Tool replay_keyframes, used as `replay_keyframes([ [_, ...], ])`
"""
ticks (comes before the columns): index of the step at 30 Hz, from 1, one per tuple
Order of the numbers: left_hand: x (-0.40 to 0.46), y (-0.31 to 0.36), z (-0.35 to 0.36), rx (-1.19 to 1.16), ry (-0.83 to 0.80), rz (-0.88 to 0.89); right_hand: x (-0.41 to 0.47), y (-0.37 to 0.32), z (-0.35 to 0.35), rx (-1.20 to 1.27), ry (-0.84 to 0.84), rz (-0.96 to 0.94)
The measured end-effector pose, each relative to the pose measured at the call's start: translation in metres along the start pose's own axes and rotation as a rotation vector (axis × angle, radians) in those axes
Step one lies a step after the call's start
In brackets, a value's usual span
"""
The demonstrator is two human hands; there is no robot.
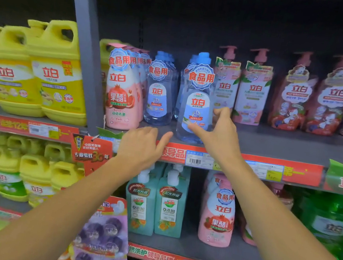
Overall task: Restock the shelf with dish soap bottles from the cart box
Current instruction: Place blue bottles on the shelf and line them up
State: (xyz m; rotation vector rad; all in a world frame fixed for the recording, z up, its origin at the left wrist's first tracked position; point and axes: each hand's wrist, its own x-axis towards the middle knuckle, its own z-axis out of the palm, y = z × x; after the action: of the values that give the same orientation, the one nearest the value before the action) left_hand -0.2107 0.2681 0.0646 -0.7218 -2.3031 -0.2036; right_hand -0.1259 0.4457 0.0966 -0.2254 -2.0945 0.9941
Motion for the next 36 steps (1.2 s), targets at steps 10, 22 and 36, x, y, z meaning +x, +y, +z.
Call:
replay_keyframes([
  [10, 0.003, 0.001, 0.025, -0.053, 0.255, -0.006, -0.002, -0.005, 0.004, -0.273, 0.050, 0.010],
  [22, 0.006, 0.001, 0.031, -0.063, 0.369, 0.048, 0.029, -0.012, 0.017, -0.294, -0.057, 0.132],
  [36, 0.009, 0.005, 0.029, -0.070, 0.303, 0.009, 0.054, -0.018, 0.045, -0.294, -0.068, 0.255],
])
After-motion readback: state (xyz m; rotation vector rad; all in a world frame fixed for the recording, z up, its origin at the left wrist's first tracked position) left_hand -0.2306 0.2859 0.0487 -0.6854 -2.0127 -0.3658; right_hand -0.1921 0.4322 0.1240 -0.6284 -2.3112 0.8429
